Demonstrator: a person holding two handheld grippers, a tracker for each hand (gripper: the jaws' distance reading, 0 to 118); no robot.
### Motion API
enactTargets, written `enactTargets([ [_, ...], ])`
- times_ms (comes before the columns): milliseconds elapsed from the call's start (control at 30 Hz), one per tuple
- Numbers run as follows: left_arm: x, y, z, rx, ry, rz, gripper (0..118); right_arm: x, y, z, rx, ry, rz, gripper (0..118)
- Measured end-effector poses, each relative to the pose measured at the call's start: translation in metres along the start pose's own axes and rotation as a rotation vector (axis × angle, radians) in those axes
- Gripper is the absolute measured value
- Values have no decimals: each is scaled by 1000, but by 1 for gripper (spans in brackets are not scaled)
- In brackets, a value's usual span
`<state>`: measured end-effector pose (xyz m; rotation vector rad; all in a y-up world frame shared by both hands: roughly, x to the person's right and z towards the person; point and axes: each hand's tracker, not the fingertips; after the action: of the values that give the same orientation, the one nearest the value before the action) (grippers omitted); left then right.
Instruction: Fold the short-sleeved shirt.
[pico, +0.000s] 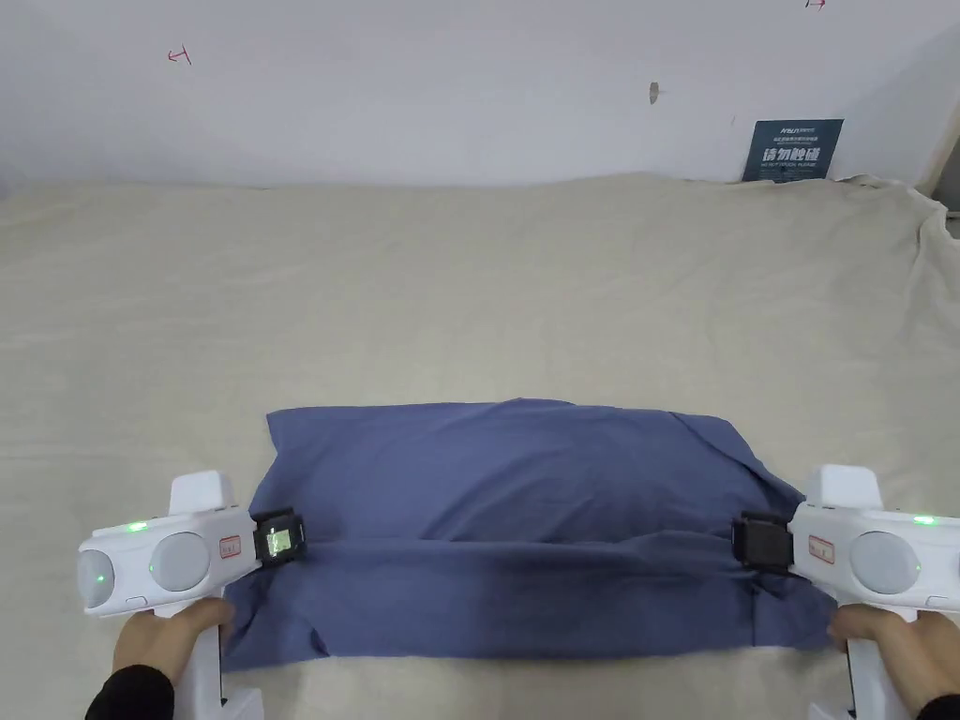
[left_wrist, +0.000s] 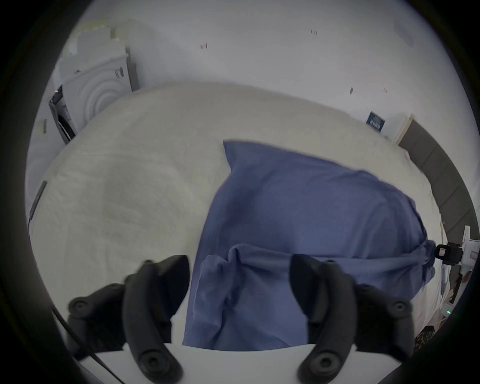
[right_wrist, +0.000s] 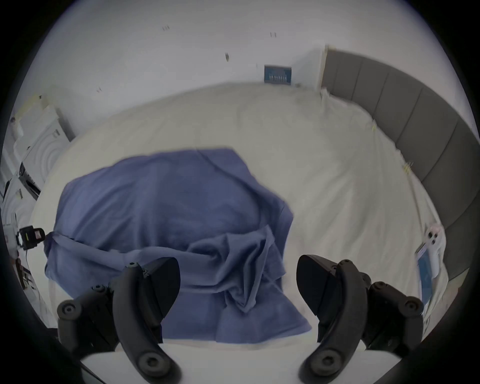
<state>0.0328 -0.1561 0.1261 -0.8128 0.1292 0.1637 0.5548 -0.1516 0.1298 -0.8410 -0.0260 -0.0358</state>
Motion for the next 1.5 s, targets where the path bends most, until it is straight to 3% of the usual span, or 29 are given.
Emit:
enactTargets([
  [333,-5,-22,113,236,-12,-30,96,-3,-25,131,248,98,-17,93],
  [433,-2,-37,135,274,7,-52,89,-8,-41,155,297,99,-22,80],
  [467,-2,-42,139,281,3,-56,82,-9,-46,161,314,88,-23,68],
  [567,0,-52,148,303,-24,-78,27,-10,-56,169,361,43,-10,4],
  [600,0,-55,150,301,-37,-83,8,-11,-59,171,371,36,-3,1],
  [667,-1,-59,153,300,-80,-69,0,-11,-64,175,390,40,-3,0],
  [900,0,-60,147,253,-105,-60,0,-17,-63,178,397,53,-7,0],
  [1167,-10,-55,86,34,-46,-78,0,-14,-61,162,359,58,-14,0],
  [1233,-15,-54,66,-30,-28,-51,14,-14,-61,157,346,54,-16,0],
  [1267,-18,-55,56,-41,-11,-37,28,-13,-62,154,337,54,-17,0],
  [1300,-21,-55,47,-75,7,-18,53,-13,-62,150,327,54,-18,0],
  [1333,-24,-55,39,-100,16,0,70,-12,-63,147,319,54,-20,0],
  [1367,-26,-55,30,-127,28,12,80,-7,-63,140,310,55,-20,0],
  [1500,-33,-61,5,-188,61,34,84,-3,-63,124,278,45,-16,0],
])
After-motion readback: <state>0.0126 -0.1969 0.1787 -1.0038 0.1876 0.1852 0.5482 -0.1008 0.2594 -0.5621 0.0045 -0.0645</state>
